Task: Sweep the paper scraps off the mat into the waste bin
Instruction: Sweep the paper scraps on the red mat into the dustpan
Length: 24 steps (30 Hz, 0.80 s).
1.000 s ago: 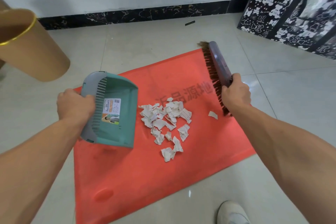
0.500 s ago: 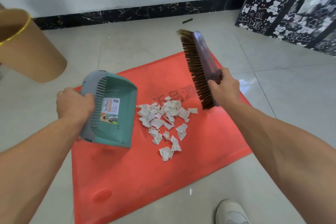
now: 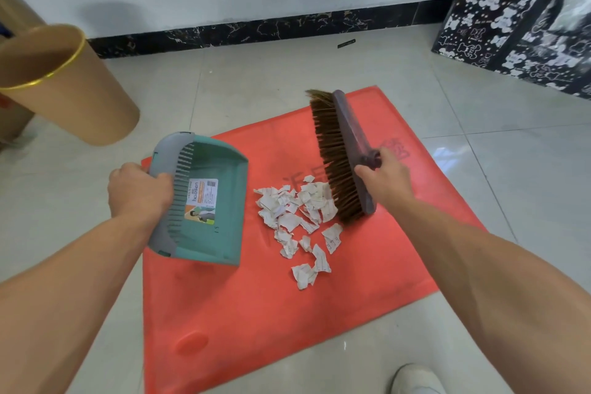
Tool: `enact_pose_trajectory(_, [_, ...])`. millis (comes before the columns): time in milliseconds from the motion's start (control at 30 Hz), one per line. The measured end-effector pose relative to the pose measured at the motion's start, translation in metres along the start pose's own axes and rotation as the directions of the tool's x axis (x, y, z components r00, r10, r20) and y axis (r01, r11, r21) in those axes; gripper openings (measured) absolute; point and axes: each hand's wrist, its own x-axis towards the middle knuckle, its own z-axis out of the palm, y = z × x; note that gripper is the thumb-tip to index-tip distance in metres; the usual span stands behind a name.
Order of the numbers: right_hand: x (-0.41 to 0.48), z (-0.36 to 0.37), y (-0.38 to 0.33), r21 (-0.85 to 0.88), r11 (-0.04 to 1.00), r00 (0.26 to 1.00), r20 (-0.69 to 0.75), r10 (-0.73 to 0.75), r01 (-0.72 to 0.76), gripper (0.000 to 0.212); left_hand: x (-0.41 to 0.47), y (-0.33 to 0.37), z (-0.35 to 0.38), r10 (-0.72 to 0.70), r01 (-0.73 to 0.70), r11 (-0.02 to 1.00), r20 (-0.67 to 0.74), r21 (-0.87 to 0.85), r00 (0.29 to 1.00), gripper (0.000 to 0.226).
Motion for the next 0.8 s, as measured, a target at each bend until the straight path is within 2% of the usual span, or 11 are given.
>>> enact_pose_trajectory(100, [0.010, -0.014, -0.016, -0.088, 0.995, 0.998, -0.007, -0.055, 0.054, 0.025, 0.000, -0.004, -0.006, -0.026, 0.026, 0.999, -0.008, -0.019, 1.000, 0.022])
enact_pose_trajectory(267, [0.026, -0.039, -0.037, -0.273, 0.961, 0.996, -0.065, -0.059, 0.040, 0.022, -0.001, -0.017, -0.008, -0.092, 0.092, 0.995, 0.000, -0.048, 0.996, 0.021])
enact_pose_trajectory(500, [0.017, -0.028, -0.017, -0.408, 0.912, 0.994, -0.073, -0.076, 0.040, 0.023, -0.008, -0.022, -0.008, -0.129, 0.129, 0.990, 0.014, -0.053, 0.992, 0.021])
enact_pose_trajectory(600, [0.012, -0.019, -0.002, -0.369, 0.929, 0.995, -0.072, -0.075, 0.044, 0.024, -0.010, -0.020, -0.008, -0.122, 0.122, 0.991, 0.006, -0.062, 0.992, 0.020])
enact_pose_trajectory(800, [0.007, 0.000, -0.001, -0.103, 0.994, 1.000, 0.011, 0.020, -0.019, 0.026, -0.012, -0.021, -0.007, -0.097, 0.098, 0.993, 0.016, -0.070, 0.995, 0.018])
